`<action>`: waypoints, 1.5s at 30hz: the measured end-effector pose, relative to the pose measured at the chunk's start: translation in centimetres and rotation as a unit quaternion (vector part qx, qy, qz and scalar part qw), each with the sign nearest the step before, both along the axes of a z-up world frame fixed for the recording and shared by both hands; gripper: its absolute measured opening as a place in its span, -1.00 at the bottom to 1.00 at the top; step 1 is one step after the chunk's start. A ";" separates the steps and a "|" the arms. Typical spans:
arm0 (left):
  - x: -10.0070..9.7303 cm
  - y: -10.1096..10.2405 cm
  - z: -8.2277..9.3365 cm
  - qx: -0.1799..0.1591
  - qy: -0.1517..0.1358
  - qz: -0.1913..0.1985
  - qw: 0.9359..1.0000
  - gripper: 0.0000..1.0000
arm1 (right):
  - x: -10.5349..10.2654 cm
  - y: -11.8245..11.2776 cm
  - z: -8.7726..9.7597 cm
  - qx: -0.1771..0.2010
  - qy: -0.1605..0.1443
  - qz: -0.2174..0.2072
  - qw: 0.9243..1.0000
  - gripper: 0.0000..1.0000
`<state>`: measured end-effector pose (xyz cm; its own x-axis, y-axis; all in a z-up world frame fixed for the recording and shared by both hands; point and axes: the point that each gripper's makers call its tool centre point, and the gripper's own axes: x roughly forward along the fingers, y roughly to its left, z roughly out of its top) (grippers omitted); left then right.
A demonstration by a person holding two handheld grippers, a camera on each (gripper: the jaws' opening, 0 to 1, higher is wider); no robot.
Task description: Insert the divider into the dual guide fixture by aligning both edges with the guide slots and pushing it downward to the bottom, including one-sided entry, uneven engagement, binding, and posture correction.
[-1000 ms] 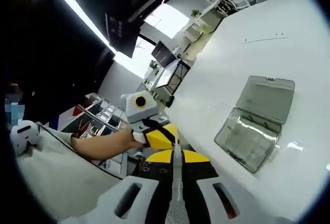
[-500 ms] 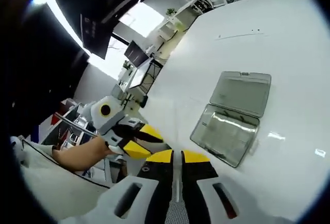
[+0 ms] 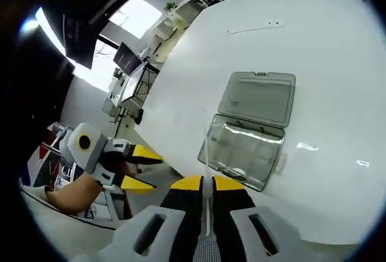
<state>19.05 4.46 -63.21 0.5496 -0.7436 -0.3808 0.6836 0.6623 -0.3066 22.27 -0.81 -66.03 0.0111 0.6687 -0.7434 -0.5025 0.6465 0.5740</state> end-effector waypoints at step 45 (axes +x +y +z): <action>1.2 3.9 -2.5 0.044 0.002 -0.007 0.999 -0.52 | 2.8 -0.1 -7.0 -0.198 0.012 -0.091 0.976 -1.00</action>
<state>20.21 8.40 -65.75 0.5381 -0.7147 -0.4467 0.6919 0.6773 -0.2501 25.06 -0.87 -73.04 0.0823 0.3167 -0.9450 -0.3481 0.8976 0.2705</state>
